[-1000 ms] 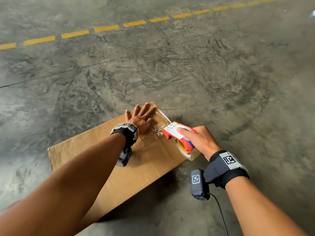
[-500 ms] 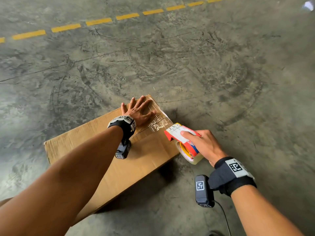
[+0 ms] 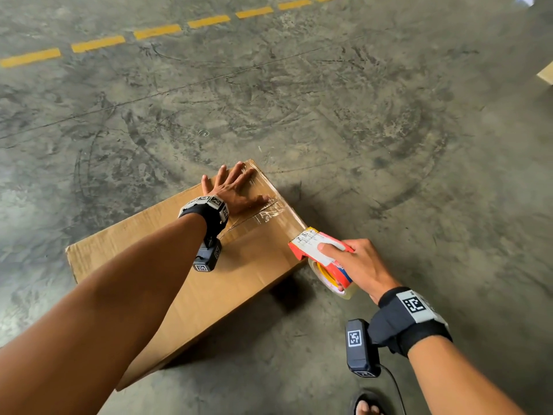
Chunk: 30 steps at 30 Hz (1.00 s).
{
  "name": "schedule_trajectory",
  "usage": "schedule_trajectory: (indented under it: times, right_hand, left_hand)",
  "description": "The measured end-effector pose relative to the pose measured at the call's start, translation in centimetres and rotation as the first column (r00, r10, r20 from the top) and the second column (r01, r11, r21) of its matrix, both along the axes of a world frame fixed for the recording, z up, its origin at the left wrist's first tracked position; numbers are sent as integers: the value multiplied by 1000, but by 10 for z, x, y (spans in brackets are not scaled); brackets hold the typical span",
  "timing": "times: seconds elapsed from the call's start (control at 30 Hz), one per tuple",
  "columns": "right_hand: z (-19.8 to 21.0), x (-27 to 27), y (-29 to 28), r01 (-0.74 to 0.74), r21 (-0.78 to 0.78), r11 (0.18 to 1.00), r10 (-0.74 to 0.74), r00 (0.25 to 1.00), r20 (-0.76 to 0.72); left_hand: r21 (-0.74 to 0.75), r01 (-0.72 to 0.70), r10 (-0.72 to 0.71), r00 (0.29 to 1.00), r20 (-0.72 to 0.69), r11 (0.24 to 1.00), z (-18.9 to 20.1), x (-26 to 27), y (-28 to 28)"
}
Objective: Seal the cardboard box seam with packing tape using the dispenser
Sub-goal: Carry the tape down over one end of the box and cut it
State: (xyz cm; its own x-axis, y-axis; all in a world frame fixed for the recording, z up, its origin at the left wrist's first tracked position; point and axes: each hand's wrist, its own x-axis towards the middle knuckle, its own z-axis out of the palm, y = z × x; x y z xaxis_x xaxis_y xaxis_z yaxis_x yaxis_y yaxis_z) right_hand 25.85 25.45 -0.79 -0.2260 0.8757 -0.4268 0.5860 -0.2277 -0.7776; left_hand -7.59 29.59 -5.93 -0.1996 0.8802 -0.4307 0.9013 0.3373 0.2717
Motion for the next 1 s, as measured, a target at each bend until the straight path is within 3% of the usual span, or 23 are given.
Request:
schedule_trajectory:
  times: [0.47, 1.0]
  right_hand:
    - [-13, 40, -24, 36, -25, 999, -36, 999, 0]
    - [-29, 38, -31, 65, -24, 998, -64, 998, 27]
  left_hand:
    - [-24, 9, -10, 1000, -11, 1000, -1, 0, 0]
    - [-33, 27, -27, 999, -21, 999, -4, 0, 2]
